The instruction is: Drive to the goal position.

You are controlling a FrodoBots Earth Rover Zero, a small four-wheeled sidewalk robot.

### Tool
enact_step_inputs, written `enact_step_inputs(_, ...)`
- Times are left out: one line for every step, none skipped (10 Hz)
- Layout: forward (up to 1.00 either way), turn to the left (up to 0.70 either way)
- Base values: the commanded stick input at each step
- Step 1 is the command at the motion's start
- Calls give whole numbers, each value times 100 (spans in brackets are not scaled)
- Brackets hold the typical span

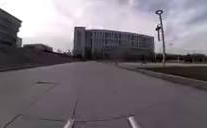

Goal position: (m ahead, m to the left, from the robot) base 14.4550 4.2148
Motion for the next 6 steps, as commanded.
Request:
enact_step_inputs(85,27)
enact_step_inputs(85,27)
enact_step_inputs(85,27)
enact_step_inputs(85,27)
enact_step_inputs(85,27)
enact_step_inputs(85,27)
